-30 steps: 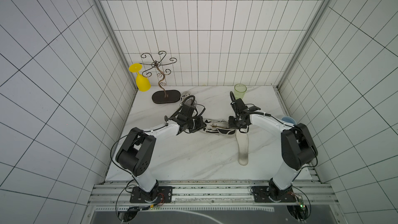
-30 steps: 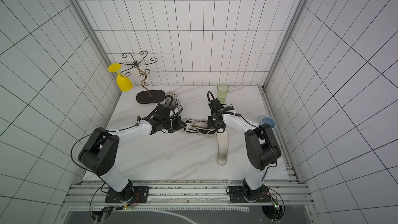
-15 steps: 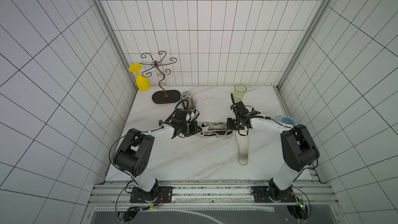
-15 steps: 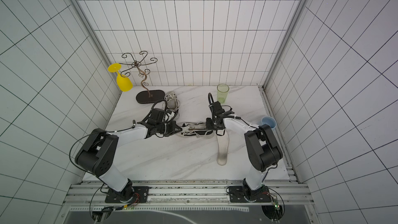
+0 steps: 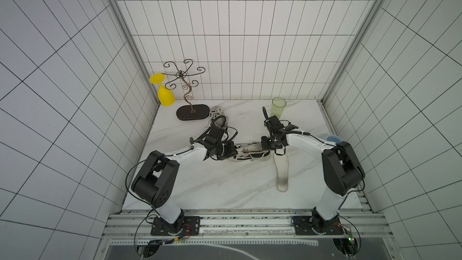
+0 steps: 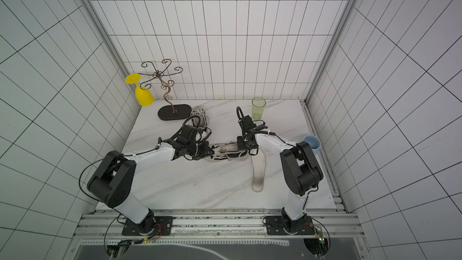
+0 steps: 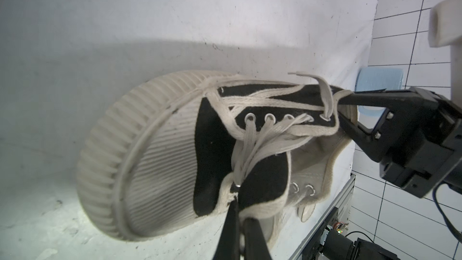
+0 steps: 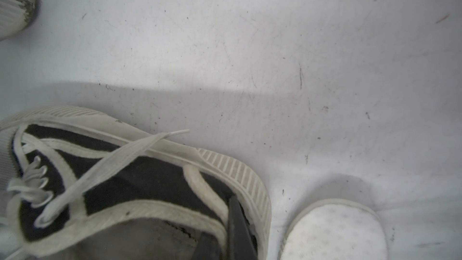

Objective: Insert the insole into the shoe
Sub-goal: Adjust the shoe at the center of the board.

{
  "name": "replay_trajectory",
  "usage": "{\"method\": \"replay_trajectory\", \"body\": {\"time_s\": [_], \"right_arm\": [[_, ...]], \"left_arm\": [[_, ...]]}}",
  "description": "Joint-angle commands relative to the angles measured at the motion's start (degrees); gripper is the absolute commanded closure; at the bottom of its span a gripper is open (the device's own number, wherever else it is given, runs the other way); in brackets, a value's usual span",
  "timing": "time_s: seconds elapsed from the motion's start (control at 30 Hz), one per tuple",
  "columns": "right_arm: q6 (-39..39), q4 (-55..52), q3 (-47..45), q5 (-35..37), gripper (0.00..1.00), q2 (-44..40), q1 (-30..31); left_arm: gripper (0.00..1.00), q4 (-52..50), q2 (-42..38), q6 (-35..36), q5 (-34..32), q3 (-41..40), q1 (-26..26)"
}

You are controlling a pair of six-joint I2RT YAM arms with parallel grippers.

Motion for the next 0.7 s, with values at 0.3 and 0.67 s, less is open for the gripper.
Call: {"method": "replay_trajectory", "body": {"time_s": [0.3, 0.67], "right_arm": [[1.1, -5.9, 2.1, -2.8, 0.63, -1.3, -1.5], [-1.1, -11.0, 6.3, -9.5, 0.45, -5.7, -1.9]], "left_arm": [[0.92, -6.3, 4.4, 3.3, -5.2, 7.4, 2.4], [0.63, -7.0, 0.6, 2.8, 0.1, 9.4, 3.3]]}}
